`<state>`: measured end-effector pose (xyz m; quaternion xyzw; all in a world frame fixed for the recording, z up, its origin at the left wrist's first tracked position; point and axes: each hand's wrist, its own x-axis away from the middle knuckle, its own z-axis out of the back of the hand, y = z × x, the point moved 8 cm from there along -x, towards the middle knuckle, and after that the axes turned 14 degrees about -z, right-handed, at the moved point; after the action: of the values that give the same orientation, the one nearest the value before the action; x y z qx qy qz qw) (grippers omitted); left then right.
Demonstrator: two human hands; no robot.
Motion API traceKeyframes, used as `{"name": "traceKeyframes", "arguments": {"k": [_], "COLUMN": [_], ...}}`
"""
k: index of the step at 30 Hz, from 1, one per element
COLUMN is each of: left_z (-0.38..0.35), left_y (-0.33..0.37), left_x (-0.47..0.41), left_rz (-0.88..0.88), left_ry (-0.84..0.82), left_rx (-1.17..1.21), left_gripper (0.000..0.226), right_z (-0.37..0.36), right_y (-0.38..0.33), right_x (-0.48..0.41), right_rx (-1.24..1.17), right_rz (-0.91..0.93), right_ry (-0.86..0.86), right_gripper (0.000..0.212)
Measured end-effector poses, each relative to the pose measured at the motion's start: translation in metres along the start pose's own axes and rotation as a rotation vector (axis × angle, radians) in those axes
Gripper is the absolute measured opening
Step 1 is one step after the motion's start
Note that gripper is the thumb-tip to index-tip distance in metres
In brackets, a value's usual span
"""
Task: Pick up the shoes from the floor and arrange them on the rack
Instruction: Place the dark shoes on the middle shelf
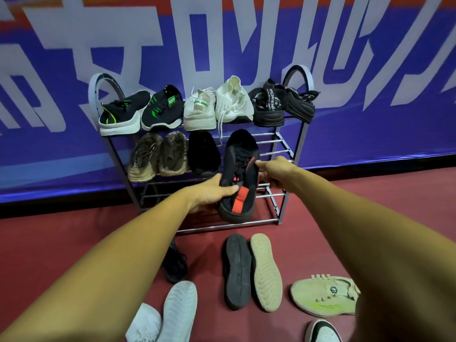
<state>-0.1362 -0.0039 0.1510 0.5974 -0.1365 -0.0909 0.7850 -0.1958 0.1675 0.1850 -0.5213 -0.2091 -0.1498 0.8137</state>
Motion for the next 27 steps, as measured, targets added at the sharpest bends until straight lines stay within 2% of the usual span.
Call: {"name": "traceKeyframes", "arguments": {"k": [2,5,7,10,12,13,16,18,20,22,25,27], "left_z": [0.007,0.021,0.027,0.029,0.03,0.03,0.031,0.031,0.028,0.025,0.036,0.042], "left_y": [0.003,0.009,0.008,0.002,-0.003,-0.002,-0.002,-0.008,-0.014,-0.02,-0.023,-0.027], "left_x": [-0.01,-0.021,-0.028,-0.041,-0.053,-0.056,-0.059,-0.058,-0.051,-0.049,-0.06,-0.067], "left_rz": [-0.021,-0.005,0.018,0.07,0.064,0.062,0.06,0.115,0.214,0.291,0.253,0.223], "left_ry": [0.083,0.253,0.337,0.399,0.408,0.411,0.398,0.328,0.213,0.128,0.195,0.241], "left_rx": [0.039,-0.039,-0.059,0.01,0.057,0.09,0.151,0.152,0.15,0.16,0.174,0.196], "left_gripper": [0.044,0.039,0.046,0.067,0.083,0.077,0.029,0.016,0.027,0.044,0.049,0.052], "right_z": [-0.007,-0.023,-0.029,-0.028,-0.025,-0.024,-0.025,-0.029,-0.035,-0.04,-0.043,-0.045], "right_y": [0.0,0.002,0.0,-0.009,-0.011,-0.011,-0.009,-0.007,-0.007,-0.009,-0.015,-0.019], "right_x": [0.002,0.002,0.001,-0.008,-0.019,-0.024,-0.041,-0.052,-0.059,-0.066,-0.075,-0.081], "right_rx": [0.017,0.124,0.247,0.32,0.255,0.223,0.166,0.127,0.075,0.07,0.033,-0.001], "right_rz": [-0.016,-0.015,0.039,0.129,0.137,0.131,0.104,0.088,0.068,0.074,0.103,0.121], "right_ry": [-0.1,-0.212,-0.2,-0.062,-0.01,-0.003,0.001,-0.013,-0.038,-0.038,0.018,0.032], "right_gripper": [0.031,0.046,0.055,0.069,0.061,0.058,0.052,0.049,0.042,0.026,0.015,0.027]}}
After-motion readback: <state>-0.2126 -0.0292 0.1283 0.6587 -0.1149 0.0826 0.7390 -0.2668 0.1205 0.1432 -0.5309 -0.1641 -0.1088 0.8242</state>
